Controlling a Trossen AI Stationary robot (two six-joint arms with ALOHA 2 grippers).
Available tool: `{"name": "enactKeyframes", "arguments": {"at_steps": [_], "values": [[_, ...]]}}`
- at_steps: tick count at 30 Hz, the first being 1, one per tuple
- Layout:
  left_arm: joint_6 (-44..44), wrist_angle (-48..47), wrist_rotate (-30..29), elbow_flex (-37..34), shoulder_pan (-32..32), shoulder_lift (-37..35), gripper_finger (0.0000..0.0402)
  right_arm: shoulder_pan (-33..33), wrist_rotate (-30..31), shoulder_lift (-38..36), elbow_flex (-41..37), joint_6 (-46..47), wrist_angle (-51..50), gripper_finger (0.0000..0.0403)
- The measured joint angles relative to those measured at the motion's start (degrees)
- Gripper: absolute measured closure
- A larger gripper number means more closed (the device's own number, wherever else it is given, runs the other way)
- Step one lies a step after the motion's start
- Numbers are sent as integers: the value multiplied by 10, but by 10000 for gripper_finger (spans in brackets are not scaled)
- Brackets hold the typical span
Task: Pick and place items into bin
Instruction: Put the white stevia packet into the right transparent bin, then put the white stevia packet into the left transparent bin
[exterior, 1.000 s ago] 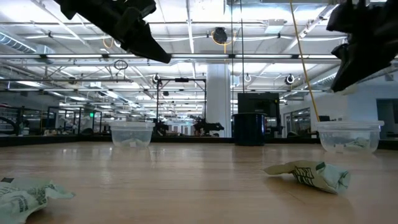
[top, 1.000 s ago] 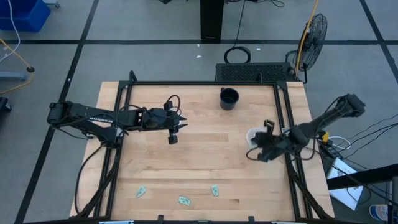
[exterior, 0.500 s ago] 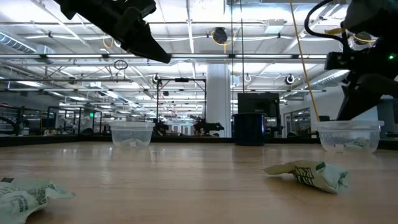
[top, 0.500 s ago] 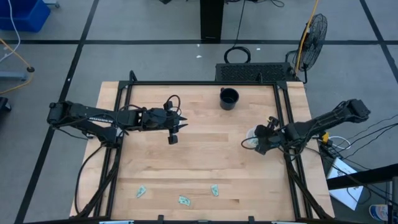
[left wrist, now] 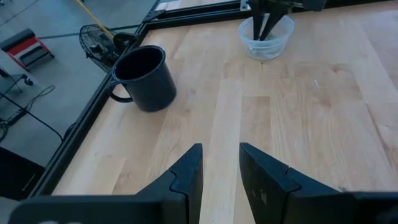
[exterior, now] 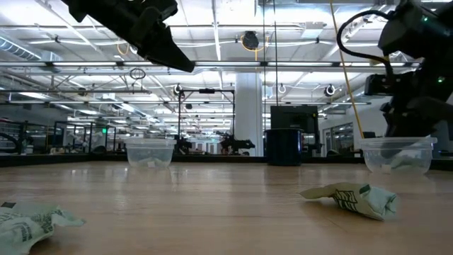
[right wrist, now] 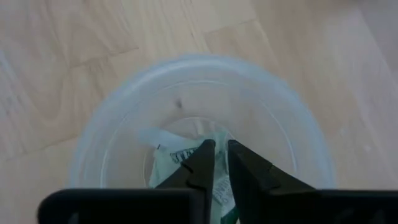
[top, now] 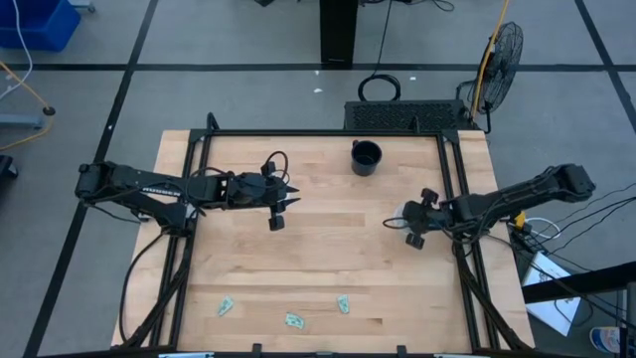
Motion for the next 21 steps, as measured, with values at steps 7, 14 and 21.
{"name": "enactKeyframes", "arguments": {"at_steps": [7, 14, 21], "values": [[-2, -2, 9, 0, 0, 0, 291, -3, -8, -2, 3, -37, 21, 319], [-33, -25, 77, 0, 0, 0, 291, -3, -17, -13, 51, -82, 23, 315], [-51, -40, 189, 0, -36, 20, 291, -2, -17, -36, 87, -99, 35, 314]]}}
